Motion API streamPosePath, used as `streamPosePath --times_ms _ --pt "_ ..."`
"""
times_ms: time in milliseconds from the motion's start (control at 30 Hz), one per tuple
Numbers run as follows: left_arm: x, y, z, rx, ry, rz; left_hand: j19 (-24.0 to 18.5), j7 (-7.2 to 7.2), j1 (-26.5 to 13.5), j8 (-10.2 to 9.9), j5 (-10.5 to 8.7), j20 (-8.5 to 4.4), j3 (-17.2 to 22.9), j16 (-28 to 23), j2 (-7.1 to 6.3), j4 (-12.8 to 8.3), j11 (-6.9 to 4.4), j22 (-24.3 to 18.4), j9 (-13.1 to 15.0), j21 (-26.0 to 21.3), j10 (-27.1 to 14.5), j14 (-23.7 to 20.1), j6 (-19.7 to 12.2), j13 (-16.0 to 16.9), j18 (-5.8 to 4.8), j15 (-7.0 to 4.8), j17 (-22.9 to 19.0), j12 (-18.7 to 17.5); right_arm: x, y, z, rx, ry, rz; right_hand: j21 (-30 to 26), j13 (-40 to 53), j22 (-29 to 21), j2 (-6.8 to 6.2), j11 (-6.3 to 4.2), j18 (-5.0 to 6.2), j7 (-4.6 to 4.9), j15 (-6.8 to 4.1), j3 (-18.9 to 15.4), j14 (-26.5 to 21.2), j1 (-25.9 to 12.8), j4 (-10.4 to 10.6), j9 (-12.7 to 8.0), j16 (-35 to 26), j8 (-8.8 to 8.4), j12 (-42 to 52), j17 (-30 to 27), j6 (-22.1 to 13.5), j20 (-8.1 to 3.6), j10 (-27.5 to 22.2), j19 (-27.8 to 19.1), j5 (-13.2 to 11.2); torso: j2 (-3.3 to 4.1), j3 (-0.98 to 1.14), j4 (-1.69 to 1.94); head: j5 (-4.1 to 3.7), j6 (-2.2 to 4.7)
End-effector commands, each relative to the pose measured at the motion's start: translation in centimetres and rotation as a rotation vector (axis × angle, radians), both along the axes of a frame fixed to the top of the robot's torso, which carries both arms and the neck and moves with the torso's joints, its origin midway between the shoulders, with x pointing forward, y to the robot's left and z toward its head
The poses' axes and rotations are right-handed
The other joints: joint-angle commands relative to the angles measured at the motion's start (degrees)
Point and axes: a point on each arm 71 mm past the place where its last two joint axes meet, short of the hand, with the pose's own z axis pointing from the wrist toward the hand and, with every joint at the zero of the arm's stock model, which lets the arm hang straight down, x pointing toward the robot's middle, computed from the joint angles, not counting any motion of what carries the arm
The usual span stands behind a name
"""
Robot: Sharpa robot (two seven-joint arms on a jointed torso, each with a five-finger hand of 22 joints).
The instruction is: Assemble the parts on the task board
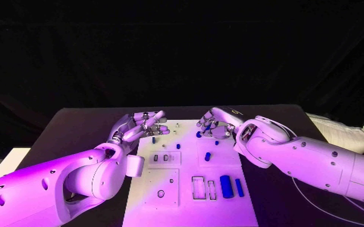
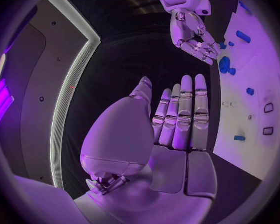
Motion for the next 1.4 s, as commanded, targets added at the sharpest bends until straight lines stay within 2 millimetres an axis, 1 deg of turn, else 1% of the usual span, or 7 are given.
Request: streamPosePath --times_ms 33,100,167,233,333,533,1400 --pt "-0.4 -0.5 0.3 -0.028 0.012 -0.035 0.2 0.09 0.0 -0.2 0.24 0.07 -0.1 -0.2 0.69 -0.4 0.18 0.0 0.0 -0.3 -0.2 0.0 0.0 -0.1 1.03 0.08 0.1 -0.2 -0.1 0.4 0.1 -0.204 -0.084 -0.025 3.1 0.0 1.7 -0.55 -0.52 0.83 -0.41 -1.00 0.1 3.9 0.1 0.6 0.0 2.0 -0.27 -0.4 1.4 0.3 -1.02 0.3 2.3 -0.4 1.15 0.21 0.34 -0.34 0.30" --pt "-0.7 -0.7 0.6 -0.035 0.011 -0.046 0.2 0.10 0.0 -0.2 0.24 0.08 -0.1 -0.2 0.69 -0.4 0.18 -0.1 0.0 -0.3 -0.2 0.0 0.0 -0.1 1.03 0.07 0.1 -0.2 -0.1 0.6 0.4 -0.248 -0.109 -0.027 5.8 0.0 3.2 -0.68 -0.81 0.73 -0.69 -1.74 0.3 5.7 0.0 1.1 0.0 4.6 -0.28 -0.4 2.9 0.5 -1.77 0.4 3.8 -0.6 1.55 0.22 0.49 -0.65 0.50" --pt "-0.9 -0.9 0.7 -0.040 0.010 -0.054 0.2 0.10 0.0 -0.2 0.24 0.08 -0.1 -0.2 0.69 -0.4 0.18 -0.1 0.0 -0.3 -0.2 0.0 0.0 -0.1 1.03 0.07 0.1 -0.2 -0.2 0.6 0.6 -0.285 -0.126 -0.032 11.2 0.0 6.5 -2.08 -1.16 0.54 -1.26 -2.52 1.1 5.4 -0.4 2.1 -0.2 14.8 -0.58 -0.3 8.2 0.1 -2.69 -0.7 5.5 -1.6 1.93 0.20 0.85 -0.99 0.59" --pt "-1.0 -1.0 0.8 -0.041 0.011 -0.058 0.2 0.10 0.0 -0.2 0.24 0.08 -0.1 -0.2 0.70 -0.4 0.18 -0.1 0.0 -0.3 -0.2 0.0 0.0 -0.1 1.04 0.07 0.1 -0.2 -0.2 0.6 0.7 -0.307 -0.136 -0.035 12.8 0.0 7.6 -2.10 -0.73 0.46 -1.18 -2.48 1.8 5.8 -0.7 3.0 -0.2 17.5 -0.47 -0.3 9.8 0.0 -2.59 -2.1 4.9 -2.2 2.08 0.23 1.11 -1.06 0.49" --pt "-1.1 -1.0 0.9 -0.043 0.012 -0.061 0.4 0.12 0.5 -0.3 0.28 0.06 0.3 -0.4 1.02 -0.8 0.15 -0.2 0.0 -0.5 -0.1 0.1 0.1 -0.1 1.07 0.04 0.5 -0.3 0.0 0.6 1.0 -0.334 -0.149 -0.042 16.7 0.0 10.1 -3.55 -0.89 0.43 -1.45 -2.25 1.6 5.5 -0.9 4.8 -0.2 23.9 -0.52 -0.3 13.3 -1.1 -2.33 -4.7 4.9 -4.4 2.53 0.33 1.44 -1.10 0.60" --pt "-1.2 -1.0 1.0 -0.043 0.012 -0.064 0.4 0.11 0.7 -0.4 0.28 0.06 0.5 -0.5 1.13 -1.0 0.16 -0.2 0.0 -0.6 -0.1 0.1 0.1 -0.1 1.07 0.02 0.6 -0.4 0.5 0.5 1.4 -0.361 -0.158 -0.055 30.3 0.1 25.5 -4.43 -0.67 -0.97 -1.41 -1.80 1.3 4.6 0.8 8.9 -0.1 35.8 -0.38 -0.3 22.2 -0.8 -2.13 -5.7 6.9 -5.0 3.27 0.45 1.83 -1.03 0.53" --pt "-1.1 -0.6 1.3 -0.037 0.010 -0.064 0.4 0.31 1.0 -0.7 0.27 0.14 1.1 -1.1 1.22 -1.6 0.34 -0.4 0.0 -1.0 -0.4 -0.2 -0.2 -0.1 1.03 0.17 1.1 -0.8 1.3 0.5 0.8 -0.388 -0.114 -0.057 39.3 0.1 36.4 -4.18 -0.96 -2.30 -1.76 -1.98 2.8 4.2 2.5 14.1 0.0 47.4 -0.22 -0.2 33.1 1.3 -1.90 -3.8 8.2 -4.3 4.97 0.54 1.97 -1.41 1.29"
